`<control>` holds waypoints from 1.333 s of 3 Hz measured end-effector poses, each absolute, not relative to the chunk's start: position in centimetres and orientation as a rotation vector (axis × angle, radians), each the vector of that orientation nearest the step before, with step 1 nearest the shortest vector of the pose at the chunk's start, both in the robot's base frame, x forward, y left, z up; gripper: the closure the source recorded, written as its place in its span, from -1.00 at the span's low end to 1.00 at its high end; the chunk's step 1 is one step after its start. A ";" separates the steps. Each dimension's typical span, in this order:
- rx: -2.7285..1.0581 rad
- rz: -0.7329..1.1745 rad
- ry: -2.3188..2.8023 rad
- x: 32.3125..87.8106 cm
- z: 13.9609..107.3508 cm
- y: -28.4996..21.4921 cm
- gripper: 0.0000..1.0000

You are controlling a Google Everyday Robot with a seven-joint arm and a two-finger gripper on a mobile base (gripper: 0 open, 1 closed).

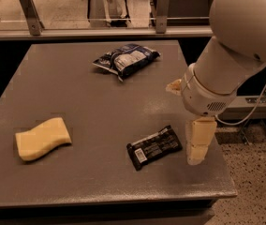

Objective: Move rxbar chocolate near blue chip bag

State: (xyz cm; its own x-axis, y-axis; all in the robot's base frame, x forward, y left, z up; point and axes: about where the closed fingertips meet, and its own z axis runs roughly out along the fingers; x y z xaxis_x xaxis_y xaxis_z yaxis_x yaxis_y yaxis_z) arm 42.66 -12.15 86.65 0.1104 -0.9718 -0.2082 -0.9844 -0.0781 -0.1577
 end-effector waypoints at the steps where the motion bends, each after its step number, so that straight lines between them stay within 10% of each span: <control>1: -2.196 0.176 1.881 42.2 84.4 -10.5 -1.00; 4: -2.290 0.297 1.799 41.1 82.1 -7.7 0.25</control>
Offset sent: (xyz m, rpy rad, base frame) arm -0.0140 0.0457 -0.0605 0.0774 0.1440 0.1743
